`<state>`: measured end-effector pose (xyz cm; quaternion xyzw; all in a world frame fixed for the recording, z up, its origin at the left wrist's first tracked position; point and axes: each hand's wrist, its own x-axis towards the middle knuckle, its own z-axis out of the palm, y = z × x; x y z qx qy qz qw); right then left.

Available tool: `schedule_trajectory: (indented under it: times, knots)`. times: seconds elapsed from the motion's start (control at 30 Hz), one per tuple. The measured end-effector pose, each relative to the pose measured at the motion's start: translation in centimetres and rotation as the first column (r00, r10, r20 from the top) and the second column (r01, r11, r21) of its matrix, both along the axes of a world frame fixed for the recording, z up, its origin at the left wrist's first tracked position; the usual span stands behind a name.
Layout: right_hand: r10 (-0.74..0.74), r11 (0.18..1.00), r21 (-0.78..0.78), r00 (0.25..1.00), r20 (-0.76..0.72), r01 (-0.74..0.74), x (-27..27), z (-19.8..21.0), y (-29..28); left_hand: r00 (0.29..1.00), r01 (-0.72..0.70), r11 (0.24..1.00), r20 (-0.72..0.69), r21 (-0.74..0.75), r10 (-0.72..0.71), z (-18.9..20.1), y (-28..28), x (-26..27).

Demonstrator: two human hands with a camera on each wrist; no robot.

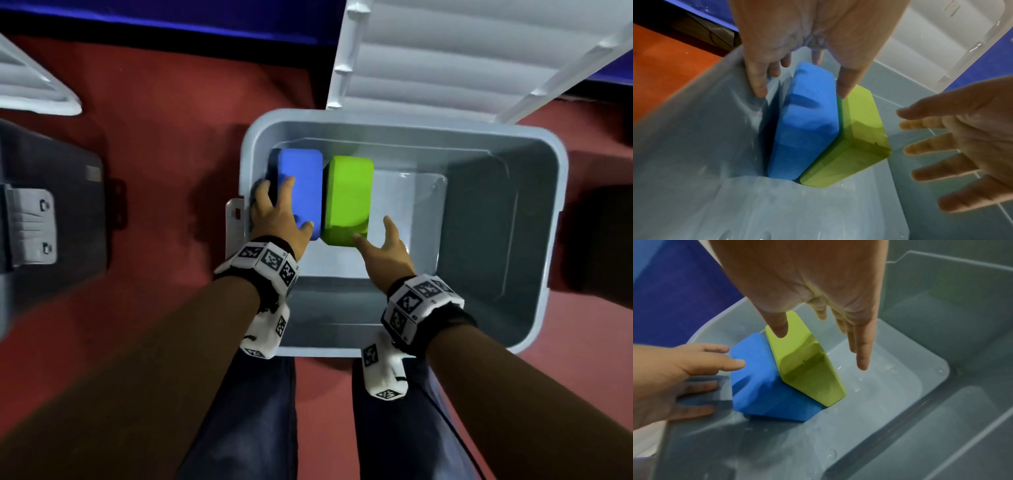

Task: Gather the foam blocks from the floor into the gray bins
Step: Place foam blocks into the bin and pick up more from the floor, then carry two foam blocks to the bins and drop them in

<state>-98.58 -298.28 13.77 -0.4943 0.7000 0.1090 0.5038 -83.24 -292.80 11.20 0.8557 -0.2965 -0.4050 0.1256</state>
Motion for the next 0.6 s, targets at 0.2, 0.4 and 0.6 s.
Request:
schedule_trajectory:
  times: [0.2, 0.4, 0.6]
  knots:
    - [0.066, 0.996, 0.056, 0.997, -0.034, -0.064, -0.1, 3.3, 1.1, 0.997, -0.012, 1.0, -0.072, -0.012, 0.011, 3.9, 0.8, 0.3]
    - [0.207, 0.975, 0.079, 0.978, 0.012, -0.207, 1.5, 7.0, 2.2, 0.996, -0.025, 0.996, -0.091, -0.089, 0.017, 9.2, 1.3, 2.3]
    - [0.296, 0.954, 0.012, 0.945, 0.143, -0.3, 2.0, 8.5, 4.0, 0.949, -0.295, 0.929, -0.18, -0.223, 0.258, 11.3, 5.6, 0.5]
